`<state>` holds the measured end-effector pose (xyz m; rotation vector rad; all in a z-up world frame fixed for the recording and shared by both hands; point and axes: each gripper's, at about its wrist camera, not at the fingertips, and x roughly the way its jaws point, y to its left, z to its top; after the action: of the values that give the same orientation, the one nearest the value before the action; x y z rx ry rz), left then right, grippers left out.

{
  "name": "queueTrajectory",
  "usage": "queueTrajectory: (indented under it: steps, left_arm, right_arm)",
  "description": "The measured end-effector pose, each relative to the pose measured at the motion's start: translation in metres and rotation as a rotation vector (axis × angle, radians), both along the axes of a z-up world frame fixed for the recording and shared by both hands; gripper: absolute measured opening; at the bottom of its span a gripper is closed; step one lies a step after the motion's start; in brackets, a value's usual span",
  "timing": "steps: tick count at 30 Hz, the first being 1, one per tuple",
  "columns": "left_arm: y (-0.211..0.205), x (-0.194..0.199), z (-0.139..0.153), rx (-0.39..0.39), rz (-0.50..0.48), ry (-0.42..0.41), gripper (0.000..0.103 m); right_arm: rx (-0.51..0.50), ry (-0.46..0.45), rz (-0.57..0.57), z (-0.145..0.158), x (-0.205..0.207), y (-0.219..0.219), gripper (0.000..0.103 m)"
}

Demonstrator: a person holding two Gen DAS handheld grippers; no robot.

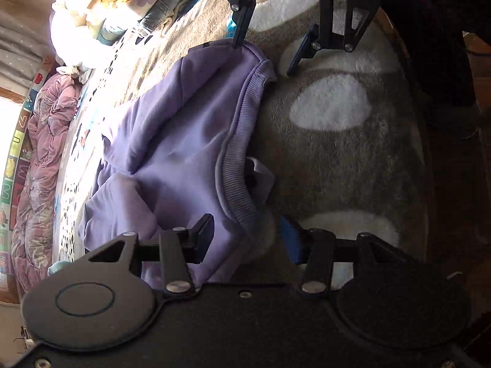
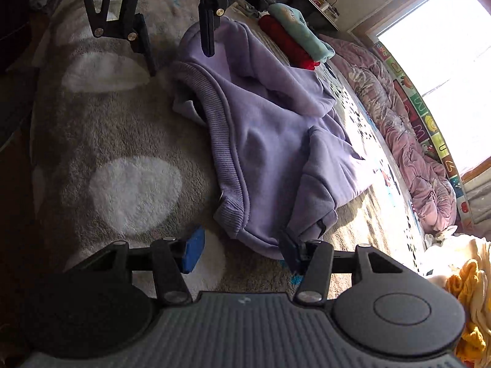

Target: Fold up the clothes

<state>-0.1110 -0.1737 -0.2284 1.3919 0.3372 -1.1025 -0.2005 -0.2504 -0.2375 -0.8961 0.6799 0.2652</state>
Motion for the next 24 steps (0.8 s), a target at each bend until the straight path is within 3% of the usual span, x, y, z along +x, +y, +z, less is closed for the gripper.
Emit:
queueTrajectory:
  steps: [4, 9, 13, 15, 17, 24]
  left_arm:
    - [-0.005, 0.011, 0.01, -0.075, 0.057, -0.009, 0.037]
    - [-0.003, 0.036, 0.029, -0.182, 0.147, 0.046, 0.039]
    - [0.003, 0.034, 0.023, -0.15, 0.105, 0.079, 0.039]
    - [0.002, 0.028, 0.01, -0.101, 0.06, 0.027, 0.04]
    - [0.002, 0.026, 0.003, -0.081, 0.052, 0.03, 0.04]
    - [-0.005, 0.047, 0.025, -0.195, 0.126, -0.021, 0.043]
  right_arm:
    - [-0.015, -0.064, 0.0, 0.001, 0.001, 0.0, 0.041]
    - [0.113, -0.129, -0.051, 0.019, 0.004, -0.014, 0.034]
    - [0.259, -0.142, -0.107, 0.036, 0.013, -0.031, 0.031]
    - [0.285, -0.148, -0.118, 0.042, 0.016, -0.037, 0.031]
    - [0.303, -0.151, -0.128, 0.047, 0.021, -0.042, 0.031]
    - [0.347, -0.141, -0.152, 0.054, 0.031, -0.053, 0.031]
